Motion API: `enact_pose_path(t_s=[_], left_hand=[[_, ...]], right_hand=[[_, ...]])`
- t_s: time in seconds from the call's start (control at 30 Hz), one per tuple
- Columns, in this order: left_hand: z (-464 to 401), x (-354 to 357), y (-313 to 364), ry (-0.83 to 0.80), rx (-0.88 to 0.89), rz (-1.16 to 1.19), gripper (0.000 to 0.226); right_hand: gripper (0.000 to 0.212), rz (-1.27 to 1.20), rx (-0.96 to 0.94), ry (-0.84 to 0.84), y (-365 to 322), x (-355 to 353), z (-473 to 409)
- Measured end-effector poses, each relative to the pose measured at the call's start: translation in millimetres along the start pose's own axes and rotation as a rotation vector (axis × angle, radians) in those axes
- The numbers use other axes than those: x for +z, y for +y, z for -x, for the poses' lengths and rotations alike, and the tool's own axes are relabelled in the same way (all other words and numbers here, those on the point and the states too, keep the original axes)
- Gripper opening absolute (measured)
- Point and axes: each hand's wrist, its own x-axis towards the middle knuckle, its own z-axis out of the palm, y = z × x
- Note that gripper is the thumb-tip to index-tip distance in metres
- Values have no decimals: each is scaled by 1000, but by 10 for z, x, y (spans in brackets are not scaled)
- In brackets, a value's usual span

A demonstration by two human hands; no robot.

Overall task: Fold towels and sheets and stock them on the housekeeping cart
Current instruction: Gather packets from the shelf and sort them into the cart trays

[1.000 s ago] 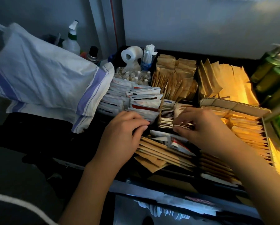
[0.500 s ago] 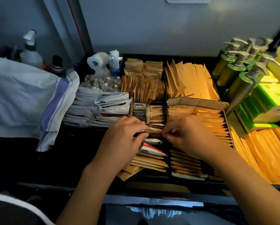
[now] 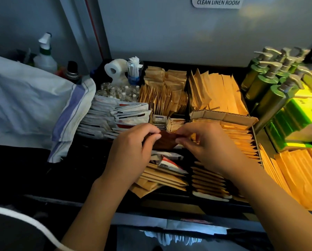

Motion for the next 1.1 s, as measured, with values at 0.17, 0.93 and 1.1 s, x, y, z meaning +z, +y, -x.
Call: enact_pose_path(t_s=[0.17,0.93,1.1], left_hand=[[-13,-270,-26,97,-6,-52,8],[660,-792,-896,68,-244,-162,20],[658,-789,-850,76,-149,-98,20]], right_hand=[[9,-109,-30,52,-191,8,-91],[19,51,-303,-160,-836,1024,-548],[16,58,-298,-104,-835,1087,-547]])
